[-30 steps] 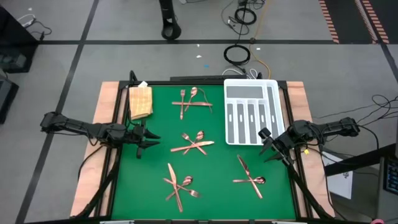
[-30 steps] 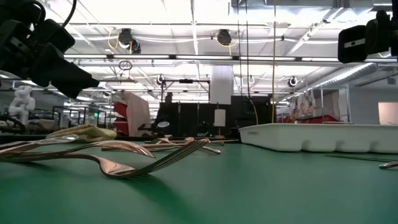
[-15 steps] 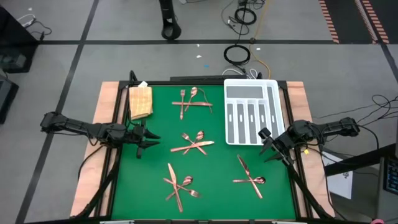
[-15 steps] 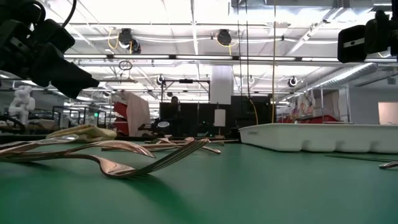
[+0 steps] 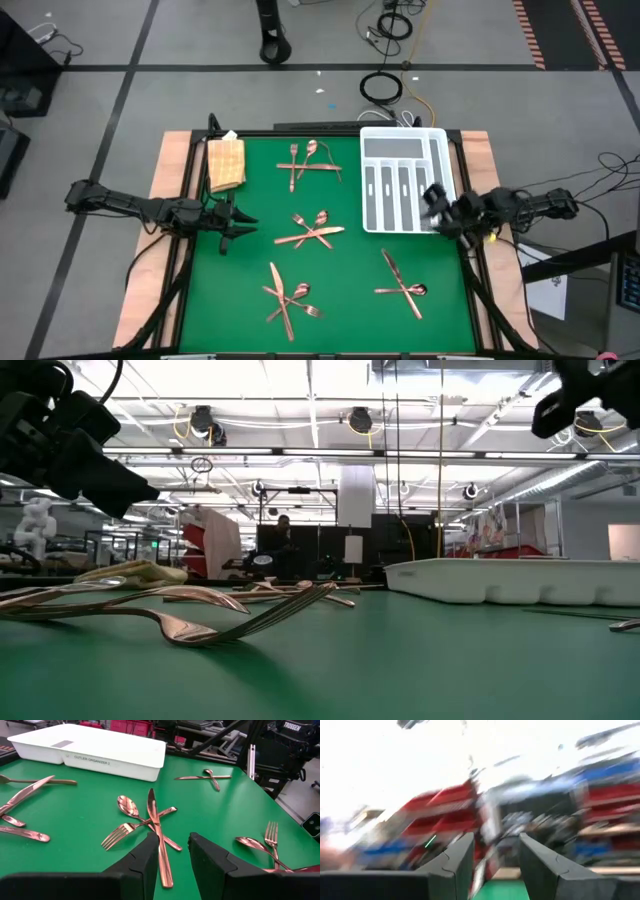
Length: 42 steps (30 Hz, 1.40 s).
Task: Sort silverware
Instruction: Put the bottom right gold spoon into the silverware organizer
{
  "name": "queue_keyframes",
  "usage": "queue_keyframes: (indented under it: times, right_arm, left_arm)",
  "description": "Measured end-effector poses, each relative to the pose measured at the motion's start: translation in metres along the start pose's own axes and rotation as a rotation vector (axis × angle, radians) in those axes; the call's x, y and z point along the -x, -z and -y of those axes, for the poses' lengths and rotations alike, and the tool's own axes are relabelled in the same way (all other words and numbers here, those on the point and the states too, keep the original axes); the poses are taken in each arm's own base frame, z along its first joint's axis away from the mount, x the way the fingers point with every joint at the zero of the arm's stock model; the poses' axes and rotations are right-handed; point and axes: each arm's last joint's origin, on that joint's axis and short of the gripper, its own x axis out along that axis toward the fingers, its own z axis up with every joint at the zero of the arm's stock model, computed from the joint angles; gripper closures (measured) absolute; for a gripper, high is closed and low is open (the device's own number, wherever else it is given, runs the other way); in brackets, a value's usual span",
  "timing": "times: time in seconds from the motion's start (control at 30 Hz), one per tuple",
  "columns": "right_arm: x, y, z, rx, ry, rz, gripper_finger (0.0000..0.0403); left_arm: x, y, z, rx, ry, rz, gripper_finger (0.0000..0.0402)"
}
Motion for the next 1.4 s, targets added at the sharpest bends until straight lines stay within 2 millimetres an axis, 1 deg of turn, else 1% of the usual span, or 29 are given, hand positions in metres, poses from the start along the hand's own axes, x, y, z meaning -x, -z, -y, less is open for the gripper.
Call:
queue_keyframes:
  times: [0.1, 0.2, 0.4, 0.53, 0.6, 0.67, 0.77, 0.87, 0.93, 1.03, 1.1, 1.27, 1.4]
  right_arm:
    - [0.001, -0.010, 0.003, -0.043, 0.167, 0.142, 0.0261]
    - [0.002, -0.010, 0.006, -0.056, 0.254, 0.170, 0.0261]
    - [0.001, -0.005, 0.008, -0.117, 0.282, 0.125, 0.0261]
    - [0.002, -0.008, 0.010, -0.212, 0.362, 0.205, 0.0261]
    - [0.003, -0.012, 0.010, -0.250, 0.380, 0.256, 0.0261]
    - [0.004, -0.014, 0.009, -0.257, 0.384, 0.284, 0.0261]
    - [0.004, -0.020, 0.008, -0.268, 0.386, 0.345, 0.0261]
    - [0.002, -0.033, 0.006, -0.217, 0.411, 0.379, 0.0261]
    - [-0.002, -0.044, 0.003, -0.164, 0.432, 0.392, 0.0261]
    - [-0.011, -0.063, -0.002, -0.089, 0.440, 0.391, 0.0261]
    - [-0.018, -0.075, -0.005, -0.041, 0.451, 0.372, 0.0261]
    - [-0.044, -0.102, -0.012, 0.032, 0.489, 0.242, 0.0261]
    - [-0.062, -0.115, -0.014, 0.090, 0.521, 0.110, 0.0261]
  left_arm:
    - [0.000, 0.000, 0.000, 0.000, 0.000, 0.000, 0.0286]
    - [0.000, 0.000, 0.000, 0.000, 0.000, 0.000, 0.0286]
    - [0.000, 0.000, 0.000, 0.000, -0.016, 0.004, 0.0286]
    - [0.000, -0.002, -0.002, -0.004, -0.079, 0.028, 0.0286]
    - [0.000, -0.002, -0.002, 0.010, -0.076, 0.031, 0.0286]
    - [0.000, -0.006, 0.000, 0.018, -0.043, 0.070, 0.0286]
    - [0.002, -0.021, 0.003, 0.010, 0.002, 0.222, 0.0286]
    - [0.009, -0.041, 0.005, 0.043, 0.026, 0.436, 0.0286]
    - [0.016, -0.054, 0.006, 0.119, 0.042, 0.591, 0.0286]
    - [0.033, -0.072, 0.007, 0.240, 0.111, 0.839, 0.0286]
    - [0.042, -0.080, 0.006, 0.280, 0.082, 0.958, 0.0286]
    - [0.060, -0.104, 0.008, 0.241, 0.065, 1.132, 0.0286]
    - [0.065, -0.108, 0.009, 0.300, 0.118, 1.177, 0.0286]
